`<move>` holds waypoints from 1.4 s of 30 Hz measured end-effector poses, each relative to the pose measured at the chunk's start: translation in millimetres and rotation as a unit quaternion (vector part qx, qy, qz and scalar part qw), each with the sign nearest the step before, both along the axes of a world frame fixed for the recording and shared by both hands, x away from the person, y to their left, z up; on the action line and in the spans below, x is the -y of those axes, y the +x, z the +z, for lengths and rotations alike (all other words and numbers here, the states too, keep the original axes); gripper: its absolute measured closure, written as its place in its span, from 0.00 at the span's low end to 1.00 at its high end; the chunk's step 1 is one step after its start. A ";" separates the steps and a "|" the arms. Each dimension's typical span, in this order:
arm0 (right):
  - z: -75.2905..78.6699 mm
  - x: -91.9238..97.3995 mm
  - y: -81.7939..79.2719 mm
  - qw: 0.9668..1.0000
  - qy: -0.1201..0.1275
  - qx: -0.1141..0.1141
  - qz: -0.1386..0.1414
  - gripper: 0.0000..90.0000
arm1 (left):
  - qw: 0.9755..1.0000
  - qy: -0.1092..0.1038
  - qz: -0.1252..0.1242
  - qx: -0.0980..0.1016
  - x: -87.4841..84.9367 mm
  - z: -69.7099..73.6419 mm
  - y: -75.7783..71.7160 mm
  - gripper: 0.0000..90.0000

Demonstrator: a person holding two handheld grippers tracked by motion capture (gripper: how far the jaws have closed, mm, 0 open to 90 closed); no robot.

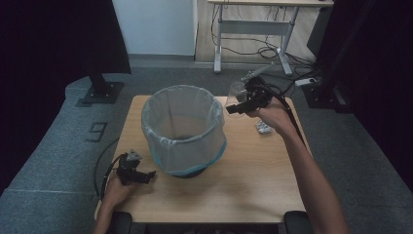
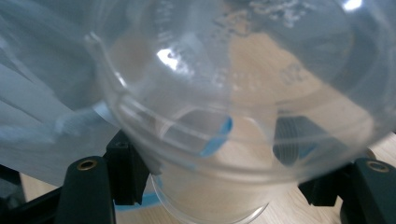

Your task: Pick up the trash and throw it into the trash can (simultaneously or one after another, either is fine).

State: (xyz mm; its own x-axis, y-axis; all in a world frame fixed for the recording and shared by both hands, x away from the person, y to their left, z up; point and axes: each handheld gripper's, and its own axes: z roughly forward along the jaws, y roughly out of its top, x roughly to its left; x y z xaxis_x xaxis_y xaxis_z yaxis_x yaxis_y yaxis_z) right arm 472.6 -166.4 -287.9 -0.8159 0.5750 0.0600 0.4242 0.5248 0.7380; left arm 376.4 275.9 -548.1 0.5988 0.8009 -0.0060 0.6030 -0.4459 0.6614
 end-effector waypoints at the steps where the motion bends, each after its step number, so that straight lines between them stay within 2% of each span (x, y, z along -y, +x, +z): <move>1: 2.6 -1.2 -0.2 1.000 0.000 0.001 0.000 0.34 | 1.000 0.000 0.000 0.000 0.0 0.0 0.0 0.00; 4: 13.4 -5.8 0.1 1.000 0.005 0.001 0.007 0.34 | 1.000 0.000 0.000 0.000 0.0 0.0 0.0 0.00; 10: 24.8 -13.3 0.3 1.000 0.011 0.004 0.018 0.34 | 1.000 0.000 0.000 0.000 0.0 0.0 0.0 0.00; 21: 43.0 -43.8 -0.9 0.999 0.008 0.007 0.052 0.33 | 1.000 0.000 0.000 0.000 0.0 0.0 0.0 0.00; 31: 51.7 -79.6 -2.4 0.996 0.005 0.009 0.084 0.33 | 1.000 0.000 0.000 0.000 0.0 0.0 0.1 0.00; 42: 49.8 -115.4 -2.7 0.994 0.002 0.006 0.111 0.33 | 1.000 0.000 0.001 0.001 0.7 -0.2 0.7 0.00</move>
State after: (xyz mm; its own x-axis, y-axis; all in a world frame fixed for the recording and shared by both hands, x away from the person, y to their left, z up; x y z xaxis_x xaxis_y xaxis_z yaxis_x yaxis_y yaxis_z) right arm 469.9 -51.0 -238.1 -0.9236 0.3800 0.0504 0.2885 0.6024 0.7442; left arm 377.0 275.2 -548.3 0.5970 0.8022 -0.0052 0.6026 -0.4442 0.6630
